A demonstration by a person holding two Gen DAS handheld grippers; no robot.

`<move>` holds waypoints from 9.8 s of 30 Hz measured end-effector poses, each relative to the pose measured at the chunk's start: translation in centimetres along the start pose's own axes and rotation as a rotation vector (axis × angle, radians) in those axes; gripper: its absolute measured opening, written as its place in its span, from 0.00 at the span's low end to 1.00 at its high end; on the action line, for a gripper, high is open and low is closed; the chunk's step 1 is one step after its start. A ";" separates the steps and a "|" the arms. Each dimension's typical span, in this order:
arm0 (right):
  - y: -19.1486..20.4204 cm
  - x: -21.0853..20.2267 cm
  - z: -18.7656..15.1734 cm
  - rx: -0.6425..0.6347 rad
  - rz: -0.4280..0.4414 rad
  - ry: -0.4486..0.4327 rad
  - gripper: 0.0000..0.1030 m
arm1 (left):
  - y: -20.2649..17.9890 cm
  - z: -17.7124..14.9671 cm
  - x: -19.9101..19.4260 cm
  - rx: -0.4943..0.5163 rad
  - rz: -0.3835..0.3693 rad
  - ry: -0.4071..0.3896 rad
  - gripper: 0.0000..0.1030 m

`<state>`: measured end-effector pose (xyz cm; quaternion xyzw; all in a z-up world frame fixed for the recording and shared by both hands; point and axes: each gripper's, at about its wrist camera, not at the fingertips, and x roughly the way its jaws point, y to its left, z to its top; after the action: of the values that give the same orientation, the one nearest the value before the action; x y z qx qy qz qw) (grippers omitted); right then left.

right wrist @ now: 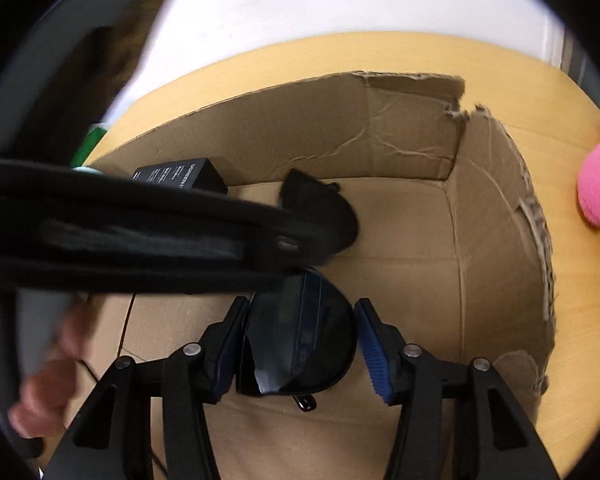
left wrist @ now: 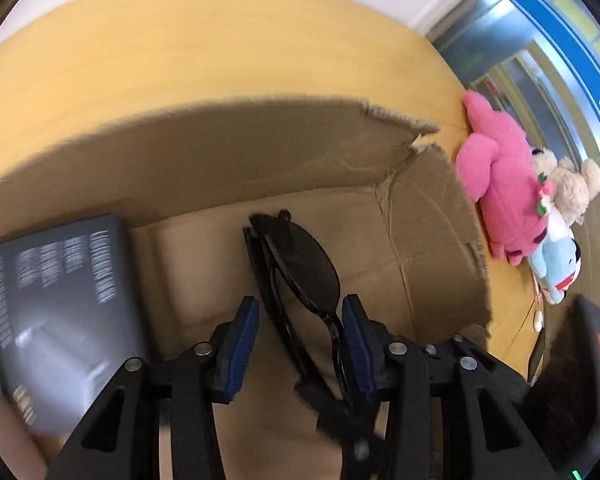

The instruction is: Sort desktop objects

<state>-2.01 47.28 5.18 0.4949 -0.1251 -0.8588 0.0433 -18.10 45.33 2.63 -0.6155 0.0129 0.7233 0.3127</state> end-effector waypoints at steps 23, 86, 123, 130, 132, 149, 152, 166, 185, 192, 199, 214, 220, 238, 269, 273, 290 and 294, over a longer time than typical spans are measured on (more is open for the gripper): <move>3.4 -12.5 -6.9 -0.150 -0.018 -0.171 0.78 | 2.5 -33.0 -29.0 -0.017 0.394 -0.578 0.94; 6.6 -11.5 -29.6 -0.361 -0.012 -0.023 0.65 | -4.6 -41.4 -7.2 -0.047 -0.220 -0.161 0.61; 10.6 -22.2 -12.8 -0.298 0.032 -0.454 0.64 | -8.3 -26.1 -23.2 0.201 -0.209 -0.484 0.31; 8.9 -18.4 -8.6 -0.256 0.005 -0.372 0.64 | -6.9 -20.4 -19.5 0.175 -0.210 -0.385 0.31; 7.7 -16.5 -8.2 -0.228 0.006 -0.320 0.64 | -6.5 -19.4 -17.0 0.150 -0.214 -0.324 0.31; -0.5 -5.6 -10.9 0.014 -0.076 0.091 0.63 | -5.0 -17.5 -0.6 -0.054 -0.257 0.147 0.34; -0.4 -5.5 -11.3 0.017 -0.109 0.088 0.63 | -5.0 -17.5 -0.3 -0.072 -0.266 0.164 0.37; 1.3 -12.7 -12.7 -0.003 -0.126 -0.076 0.78 | -4.3 -22.1 -14.1 0.044 -0.037 -0.250 0.58; 8.7 -20.7 -16.7 -0.164 -0.230 -0.335 0.81 | -4.1 -38.5 -28.2 0.012 0.429 -0.846 1.00; 8.3 -20.7 -17.3 -0.146 -0.232 -0.326 0.81 | -4.9 -38.8 -26.0 0.045 0.419 -0.809 1.00; 7.9 -21.0 -17.6 -0.142 -0.242 -0.340 0.81 | -5.1 -39.0 -25.7 0.052 0.401 -0.795 1.00; 9.5 -18.7 -18.3 -0.212 -0.095 -0.252 0.81 | -0.6 -41.3 -24.8 0.003 0.439 -0.686 1.00; 12.4 -12.7 -22.4 -0.272 0.162 0.002 0.81 | 4.5 -43.5 -21.6 -0.048 0.312 -0.491 1.00; 17.6 -7.6 -26.5 -0.397 0.269 0.143 0.80 | 8.6 -44.8 -13.4 -0.119 -0.110 -0.217 0.58; 13.2 -10.6 -28.9 -0.334 0.109 0.092 0.52 | 4.0 -44.1 -10.7 -0.168 -0.237 -0.130 0.54; 14.5 -10.4 -29.8 -0.355 0.092 0.111 0.83 | 4.5 -44.4 -10.5 -0.199 -0.245 -0.116 0.39; 15.2 -10.9 -30.8 -0.332 0.100 0.073 0.81 | 4.5 -45.1 -9.9 -0.252 -0.319 -0.092 0.38; 15.1 -11.1 -30.4 -0.308 0.131 0.073 0.81 | 3.8 -44.9 -9.8 -0.239 -0.268 -0.099 0.25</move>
<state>29.00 29.67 3.81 0.5040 -0.0224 -0.8447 0.1787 20.24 19.86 -0.80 -0.6081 -0.1707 0.7010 0.3312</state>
